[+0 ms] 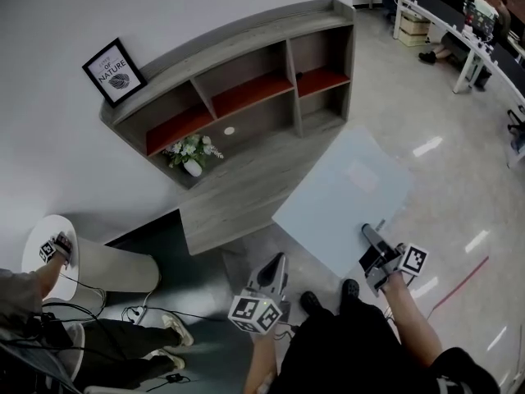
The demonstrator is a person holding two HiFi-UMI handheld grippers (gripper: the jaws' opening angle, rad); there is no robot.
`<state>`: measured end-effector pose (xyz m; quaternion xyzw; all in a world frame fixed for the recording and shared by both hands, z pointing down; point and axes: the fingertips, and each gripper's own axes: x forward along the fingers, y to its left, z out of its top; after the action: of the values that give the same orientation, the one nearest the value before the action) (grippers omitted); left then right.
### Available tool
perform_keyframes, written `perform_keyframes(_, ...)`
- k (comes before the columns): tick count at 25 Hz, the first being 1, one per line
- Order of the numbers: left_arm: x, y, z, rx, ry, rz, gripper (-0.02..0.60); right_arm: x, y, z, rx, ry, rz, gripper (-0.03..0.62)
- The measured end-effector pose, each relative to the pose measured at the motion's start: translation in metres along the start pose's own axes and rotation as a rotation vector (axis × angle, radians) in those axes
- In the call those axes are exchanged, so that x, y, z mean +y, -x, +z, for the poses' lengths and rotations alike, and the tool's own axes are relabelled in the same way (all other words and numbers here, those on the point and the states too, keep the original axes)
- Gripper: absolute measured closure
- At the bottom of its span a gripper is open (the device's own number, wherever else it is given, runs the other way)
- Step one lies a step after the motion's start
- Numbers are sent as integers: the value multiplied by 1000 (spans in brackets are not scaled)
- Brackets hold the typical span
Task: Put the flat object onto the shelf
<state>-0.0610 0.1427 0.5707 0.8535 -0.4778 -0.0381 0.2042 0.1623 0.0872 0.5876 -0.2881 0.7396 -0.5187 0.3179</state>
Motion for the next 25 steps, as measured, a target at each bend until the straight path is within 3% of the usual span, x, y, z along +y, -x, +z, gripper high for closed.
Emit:
perform_keyframes(12,15,9,16,13,-3,-61,569,24,-21,-8,-2,81,30,323)
perform_keyframes(20,28,-16,33,16,-22,-77,569,53,-66,17,71,195,126,324)
perform_keyframes(25,36,-47,66,-9,-50,-67,569,70,-105,48,109,237,205,324)
